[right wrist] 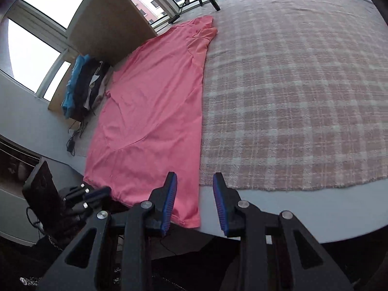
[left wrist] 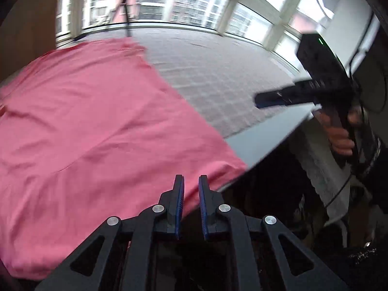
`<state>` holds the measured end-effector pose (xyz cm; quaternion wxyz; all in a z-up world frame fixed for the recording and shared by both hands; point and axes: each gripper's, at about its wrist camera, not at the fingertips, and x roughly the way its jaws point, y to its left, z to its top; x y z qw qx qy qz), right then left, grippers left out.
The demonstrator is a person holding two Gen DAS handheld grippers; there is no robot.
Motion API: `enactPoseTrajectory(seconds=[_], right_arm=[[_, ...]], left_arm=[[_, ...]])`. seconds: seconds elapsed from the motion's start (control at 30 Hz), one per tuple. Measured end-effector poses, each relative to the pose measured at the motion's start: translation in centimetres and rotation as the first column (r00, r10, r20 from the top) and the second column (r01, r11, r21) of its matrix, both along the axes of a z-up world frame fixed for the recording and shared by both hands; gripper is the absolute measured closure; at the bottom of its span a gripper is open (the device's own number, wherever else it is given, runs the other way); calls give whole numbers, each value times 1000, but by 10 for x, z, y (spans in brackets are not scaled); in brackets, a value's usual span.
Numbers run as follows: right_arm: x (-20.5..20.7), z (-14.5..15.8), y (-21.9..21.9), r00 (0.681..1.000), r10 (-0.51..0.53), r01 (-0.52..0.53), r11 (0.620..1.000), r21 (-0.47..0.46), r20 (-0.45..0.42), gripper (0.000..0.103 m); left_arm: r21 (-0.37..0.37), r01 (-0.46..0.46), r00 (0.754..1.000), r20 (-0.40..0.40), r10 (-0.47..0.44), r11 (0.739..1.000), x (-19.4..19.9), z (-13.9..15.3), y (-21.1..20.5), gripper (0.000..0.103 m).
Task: Fold clothes
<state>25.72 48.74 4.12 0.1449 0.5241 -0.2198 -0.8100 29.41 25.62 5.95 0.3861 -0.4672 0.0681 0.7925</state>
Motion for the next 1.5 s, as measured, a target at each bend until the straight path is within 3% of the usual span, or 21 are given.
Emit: enactPoseTrajectory(seconds=[0.07, 0.17, 0.4, 0.57, 0.63, 0.67, 0.77, 0.93, 1.13, 1.3, 1.43, 1.5], right_arm=[[3, 0, 9, 999, -35, 35, 999, -15, -2, 72], [7, 1, 22, 997, -73, 72, 997, -33, -5, 72], [11, 5, 39, 997, -77, 76, 995, -66, -15, 72], [-13, 2, 36, 999, -43, 42, 997, -64, -18, 72], [-27, 3, 32, 1000, -13, 12, 998, -55, -23, 72], [-36, 4, 29, 1000, 1, -2, 999, -50, -27, 72], [-69, 11, 25, 998, 29, -31, 999, -38, -51, 72], [-153, 23, 19, 997, 13, -17, 999, -46, -73, 72], [-269, -7, 12, 999, -40, 42, 993, -108, 18, 69], [-319, -32, 1, 993, -83, 94, 987, -134, 83, 69], [-358, -21, 5, 991, -131, 134, 980, -147, 28, 67], [-381, -13, 5, 991, -131, 128, 983, -135, -14, 51]], left_arm=[[-18, 98, 995, -27, -99, 995, 14, -6, 43, 90], [-66, 166, 984, -57, -170, 984, 24, -15, 86, 79], [-120, 104, 993, -34, -109, 987, 7, -39, 99, 76], [-90, 64, 998, -1, -64, 994, 4, -42, 92, 80], [-64, 47, 999, 30, -45, 997, 1, -43, 89, 102], [-51, 38, 998, 46, -35, 998, -1, -43, 87, 102], [30, -28, 994, 108, 24, 999, -8, -34, 69, 102], [118, -152, 985, 99, 140, 981, -16, 0, 26, 102], [128, -250, 966, 105, 237, 960, -26, 2, 5, 102], [151, -272, 958, 132, 253, 950, -30, 3, 0, 102], [145, -265, 959, 137, 246, 953, -34, 6, 0, 102], [144, -272, 956, 155, 250, 952, -37, 4, -1, 102]])
